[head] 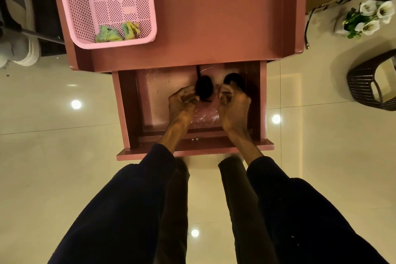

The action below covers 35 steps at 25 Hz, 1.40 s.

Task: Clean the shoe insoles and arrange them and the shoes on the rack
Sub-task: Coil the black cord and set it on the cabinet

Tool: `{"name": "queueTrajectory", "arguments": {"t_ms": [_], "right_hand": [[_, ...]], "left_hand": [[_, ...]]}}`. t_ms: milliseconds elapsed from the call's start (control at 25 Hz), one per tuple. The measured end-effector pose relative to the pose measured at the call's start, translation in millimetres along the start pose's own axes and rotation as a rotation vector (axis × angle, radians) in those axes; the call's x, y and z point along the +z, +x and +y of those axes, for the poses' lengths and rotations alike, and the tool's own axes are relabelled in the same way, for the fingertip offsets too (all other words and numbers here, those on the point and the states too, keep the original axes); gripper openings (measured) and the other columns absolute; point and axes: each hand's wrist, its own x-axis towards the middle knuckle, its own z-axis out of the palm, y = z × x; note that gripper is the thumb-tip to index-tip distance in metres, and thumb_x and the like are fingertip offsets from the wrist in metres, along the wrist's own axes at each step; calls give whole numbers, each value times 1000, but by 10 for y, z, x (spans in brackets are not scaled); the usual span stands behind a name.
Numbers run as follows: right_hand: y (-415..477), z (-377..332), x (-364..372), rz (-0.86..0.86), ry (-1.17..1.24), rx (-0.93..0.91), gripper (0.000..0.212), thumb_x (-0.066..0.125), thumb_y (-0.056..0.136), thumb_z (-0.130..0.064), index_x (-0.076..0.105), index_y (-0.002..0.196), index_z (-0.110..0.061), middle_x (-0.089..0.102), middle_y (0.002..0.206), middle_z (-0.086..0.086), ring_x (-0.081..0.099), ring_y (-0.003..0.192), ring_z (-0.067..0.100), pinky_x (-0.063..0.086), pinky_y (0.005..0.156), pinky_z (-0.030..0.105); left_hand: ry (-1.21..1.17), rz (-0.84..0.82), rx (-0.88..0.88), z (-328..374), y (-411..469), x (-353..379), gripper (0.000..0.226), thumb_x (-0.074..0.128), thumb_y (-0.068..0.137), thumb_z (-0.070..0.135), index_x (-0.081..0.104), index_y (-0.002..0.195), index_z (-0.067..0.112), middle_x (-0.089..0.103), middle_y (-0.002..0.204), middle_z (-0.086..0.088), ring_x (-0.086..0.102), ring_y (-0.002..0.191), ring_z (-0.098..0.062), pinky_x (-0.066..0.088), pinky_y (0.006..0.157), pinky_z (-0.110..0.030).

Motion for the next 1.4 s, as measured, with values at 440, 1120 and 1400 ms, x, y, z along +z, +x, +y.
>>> {"name": "queueTrajectory", "arguments": {"t_ms": [440, 1120, 1400], "right_hand": [[-103, -159, -123, 16, 43, 11, 31, 66, 86, 6, 71, 112, -10, 73, 104, 1, 69, 91, 7, 58, 79, 18], [-268, -1307, -887, -56, 65, 42, 28, 69, 89, 0, 72, 114, -12, 74, 104, -2, 69, 94, 5, 44, 79, -1], [202, -1717, -1042, -29, 155, 13, 26, 66, 92, -2, 73, 113, -16, 72, 102, -10, 67, 95, -1, 47, 80, 2]], "left_hand": [[-9, -63, -74, 242, -169, -260, 36, 52, 90, -21, 66, 121, -7, 70, 88, -4, 69, 76, -8, 53, 75, -15], [198, -212, 109, 1345, -1006, -1193, 23, 73, 94, 22, 71, 115, 30, 79, 105, 5, 76, 96, -19, 60, 92, -51], [225, -233, 198, 1857, -1000, -1046, 21, 72, 94, 27, 71, 114, 30, 78, 107, 10, 75, 99, -13, 57, 99, -45]]}}
